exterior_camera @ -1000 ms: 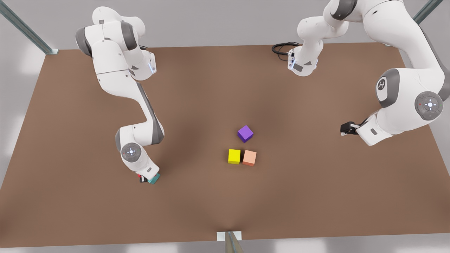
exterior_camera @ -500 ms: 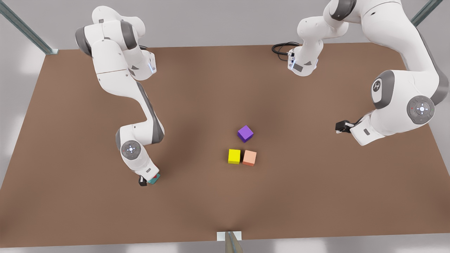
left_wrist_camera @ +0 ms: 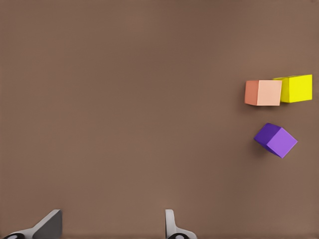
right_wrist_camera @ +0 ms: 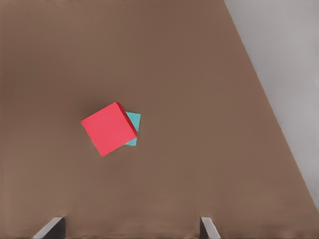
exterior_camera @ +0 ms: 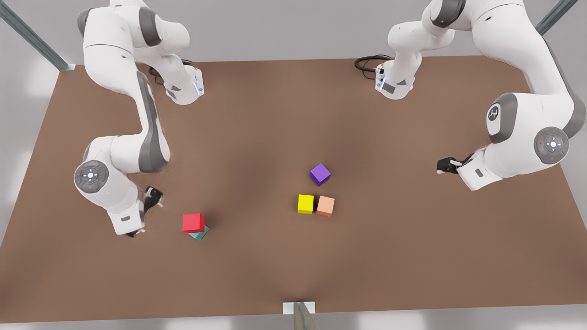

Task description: Pick up red wooden cube and pass to hand red wooden cube and place in blue wooden cube

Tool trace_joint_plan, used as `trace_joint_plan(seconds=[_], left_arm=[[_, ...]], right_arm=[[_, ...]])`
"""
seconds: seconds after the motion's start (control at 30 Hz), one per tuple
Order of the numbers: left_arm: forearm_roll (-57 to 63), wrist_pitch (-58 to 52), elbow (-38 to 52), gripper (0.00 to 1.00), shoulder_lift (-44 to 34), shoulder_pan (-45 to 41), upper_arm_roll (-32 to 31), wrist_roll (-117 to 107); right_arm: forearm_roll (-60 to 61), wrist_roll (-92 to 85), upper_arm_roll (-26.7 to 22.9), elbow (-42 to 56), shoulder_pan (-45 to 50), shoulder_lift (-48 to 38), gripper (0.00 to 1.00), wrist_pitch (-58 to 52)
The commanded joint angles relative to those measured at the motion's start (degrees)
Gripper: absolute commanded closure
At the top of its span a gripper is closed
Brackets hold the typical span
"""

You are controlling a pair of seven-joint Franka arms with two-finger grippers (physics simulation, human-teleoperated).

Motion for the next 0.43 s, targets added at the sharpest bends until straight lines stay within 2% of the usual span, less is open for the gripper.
trace_joint_plan(seconds=[0.0,0.07,0.4], left_arm=[[0.0,-0.1,0.0,0.0,-0.1,0.0,0.0,0.2],[-0.2,-0.2,0.0,0.0,-0.1,0.0,0.0,0.2],[-0.2,-0.7,0.0,0.0,-0.1,0.0,-0.1,0.2]], right_arm=[[-0.1,50.8,-1.0,-2.0,-1.0,-6.4,0.0,-15.1],[-0.6,50.8,-1.0,-9.0,-2.3,-11.8,0.0,-13.7],[-1.2,51.3,-1.3,-7.1,-2.5,-11.5,0.0,-14.4]])
